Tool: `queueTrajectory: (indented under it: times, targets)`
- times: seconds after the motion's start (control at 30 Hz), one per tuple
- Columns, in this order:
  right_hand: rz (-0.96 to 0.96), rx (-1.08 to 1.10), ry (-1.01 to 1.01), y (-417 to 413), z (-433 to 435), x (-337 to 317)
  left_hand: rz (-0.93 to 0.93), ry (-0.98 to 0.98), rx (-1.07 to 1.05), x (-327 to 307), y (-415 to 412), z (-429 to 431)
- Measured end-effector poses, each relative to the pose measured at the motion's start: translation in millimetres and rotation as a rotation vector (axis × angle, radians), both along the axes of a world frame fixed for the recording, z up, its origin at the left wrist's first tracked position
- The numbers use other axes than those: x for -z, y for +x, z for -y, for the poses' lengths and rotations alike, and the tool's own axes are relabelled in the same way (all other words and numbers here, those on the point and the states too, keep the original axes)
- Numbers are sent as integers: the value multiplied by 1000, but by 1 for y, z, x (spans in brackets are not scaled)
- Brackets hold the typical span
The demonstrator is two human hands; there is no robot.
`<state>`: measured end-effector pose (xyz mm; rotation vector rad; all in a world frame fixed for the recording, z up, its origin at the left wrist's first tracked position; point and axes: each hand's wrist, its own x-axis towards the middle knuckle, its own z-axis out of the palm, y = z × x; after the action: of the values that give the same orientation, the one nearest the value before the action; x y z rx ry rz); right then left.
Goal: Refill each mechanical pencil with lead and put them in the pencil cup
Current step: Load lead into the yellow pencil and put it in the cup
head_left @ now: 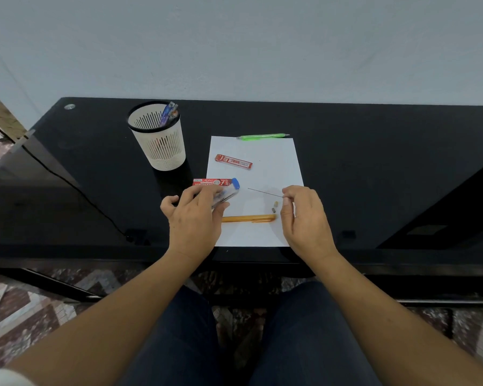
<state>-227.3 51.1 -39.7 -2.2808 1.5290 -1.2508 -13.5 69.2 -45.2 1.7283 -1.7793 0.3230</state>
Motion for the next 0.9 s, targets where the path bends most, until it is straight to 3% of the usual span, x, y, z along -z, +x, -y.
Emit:
queueTrajectory:
  times: [0.33,0.57,0.9]
  targets:
    - [-103,-12,-146,4,7,-8,41,-115,85,1,1,0]
    - [-91,-6,-197,22,16,-31,-75,-105,87,1,1,0]
    - [-159,-23,-222,28,22,-39,82,-117,90,0,4,-2]
